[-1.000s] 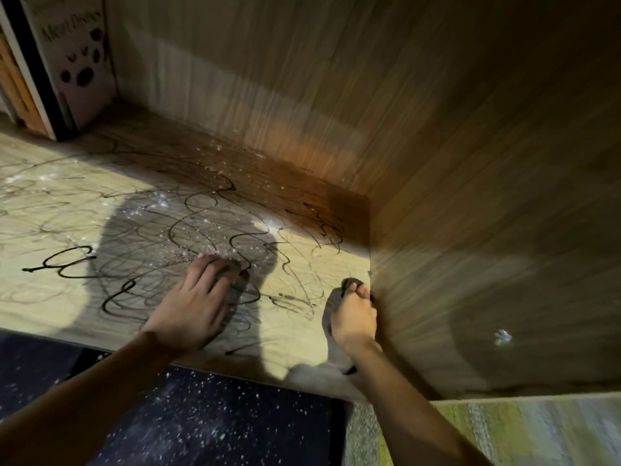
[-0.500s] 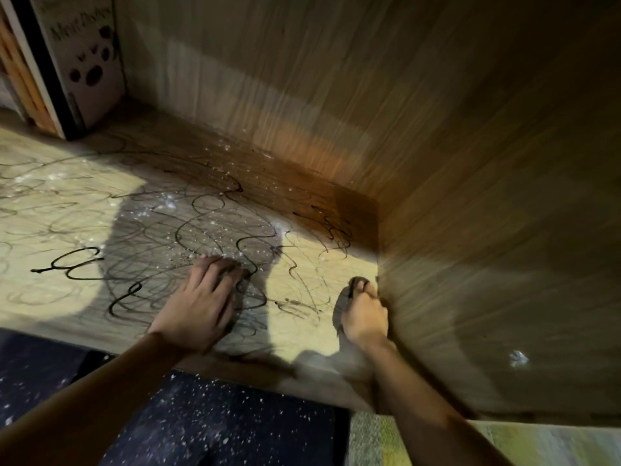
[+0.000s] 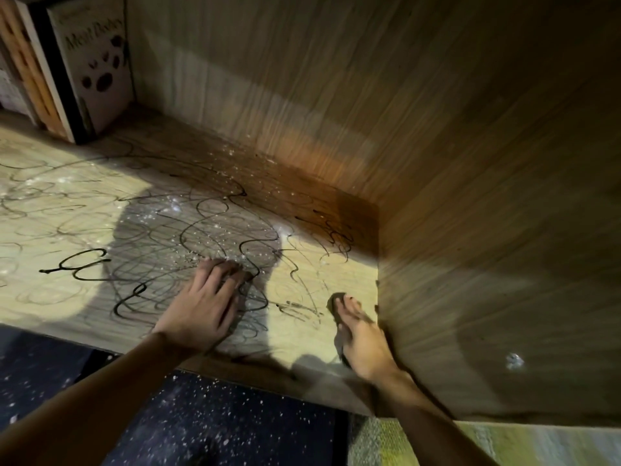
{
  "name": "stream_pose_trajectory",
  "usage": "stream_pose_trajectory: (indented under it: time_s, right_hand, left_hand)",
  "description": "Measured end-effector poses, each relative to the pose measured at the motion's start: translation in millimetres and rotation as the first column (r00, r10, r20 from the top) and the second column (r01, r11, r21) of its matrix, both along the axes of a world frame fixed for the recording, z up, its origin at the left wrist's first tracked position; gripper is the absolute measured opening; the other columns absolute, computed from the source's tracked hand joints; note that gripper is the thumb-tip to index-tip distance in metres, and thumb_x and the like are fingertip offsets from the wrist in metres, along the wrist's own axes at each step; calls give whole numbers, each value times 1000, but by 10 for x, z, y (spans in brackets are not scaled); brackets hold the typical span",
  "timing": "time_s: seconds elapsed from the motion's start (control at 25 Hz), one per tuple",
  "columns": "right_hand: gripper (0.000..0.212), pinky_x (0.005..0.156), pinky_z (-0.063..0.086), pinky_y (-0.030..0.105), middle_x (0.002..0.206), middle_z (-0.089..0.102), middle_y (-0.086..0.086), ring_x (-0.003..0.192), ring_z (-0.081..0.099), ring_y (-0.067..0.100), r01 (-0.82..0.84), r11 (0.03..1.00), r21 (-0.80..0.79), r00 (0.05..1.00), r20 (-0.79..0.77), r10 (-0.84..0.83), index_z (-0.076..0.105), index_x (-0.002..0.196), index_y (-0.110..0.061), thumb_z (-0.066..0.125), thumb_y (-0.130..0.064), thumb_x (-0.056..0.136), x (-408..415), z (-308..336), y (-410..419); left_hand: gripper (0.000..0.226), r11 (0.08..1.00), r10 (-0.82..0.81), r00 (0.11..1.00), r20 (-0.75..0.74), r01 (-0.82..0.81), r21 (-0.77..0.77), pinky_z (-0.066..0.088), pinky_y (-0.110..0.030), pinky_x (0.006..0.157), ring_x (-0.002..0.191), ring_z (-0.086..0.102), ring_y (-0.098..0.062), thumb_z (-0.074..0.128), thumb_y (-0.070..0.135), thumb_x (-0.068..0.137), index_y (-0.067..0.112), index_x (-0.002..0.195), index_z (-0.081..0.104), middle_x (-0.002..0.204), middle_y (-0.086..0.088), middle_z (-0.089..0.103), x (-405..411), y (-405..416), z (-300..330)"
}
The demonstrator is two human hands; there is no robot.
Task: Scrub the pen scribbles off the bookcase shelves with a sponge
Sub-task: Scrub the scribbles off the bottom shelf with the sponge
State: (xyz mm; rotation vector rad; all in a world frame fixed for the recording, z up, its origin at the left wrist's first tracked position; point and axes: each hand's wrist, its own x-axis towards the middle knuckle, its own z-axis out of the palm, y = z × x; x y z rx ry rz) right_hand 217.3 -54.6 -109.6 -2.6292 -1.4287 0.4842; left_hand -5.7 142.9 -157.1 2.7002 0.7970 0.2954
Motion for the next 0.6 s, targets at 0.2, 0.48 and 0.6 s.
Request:
stream_pose_trajectory:
  time_s: [0.2, 0.48, 0.6]
  right_hand:
    - [62, 118, 4, 27, 161, 3, 6, 148, 3, 20, 235, 971, -48, 967, 115, -228, 11, 153, -12, 39, -17, 99, 55, -53, 593]
    - [56, 120, 6, 26, 160, 9, -7, 147, 4, 8, -119, 993, -21, 993, -10, 119, 19, 152, -24, 37, -22, 100, -52, -40, 17]
    - [56, 120, 11, 32, 161, 8, 2, 148, 6, 18, 111, 991, -79, 991, 89, -104, 16, 153, -18, 35, -22, 100, 184, -90, 393]
  left_hand:
    - [61, 1000, 0, 1000, 1, 0, -10, 33, -51, 112, 135, 33, -33, 15, 45, 99, 10, 137, 47, 137, -12, 45, -6, 0, -39]
    - [57, 998, 36, 999, 33, -34, -56, 35, -49, 111, 136, 32, -32, 22, 43, 97, 10, 136, 49, 135, -11, 47, -29, -21, -25]
    - [61, 997, 39, 998, 39, -36, -63, 35, -49, 111, 137, 32, -32, 17, 47, 99, 10, 135, 48, 135, -10, 48, -24, -7, -37]
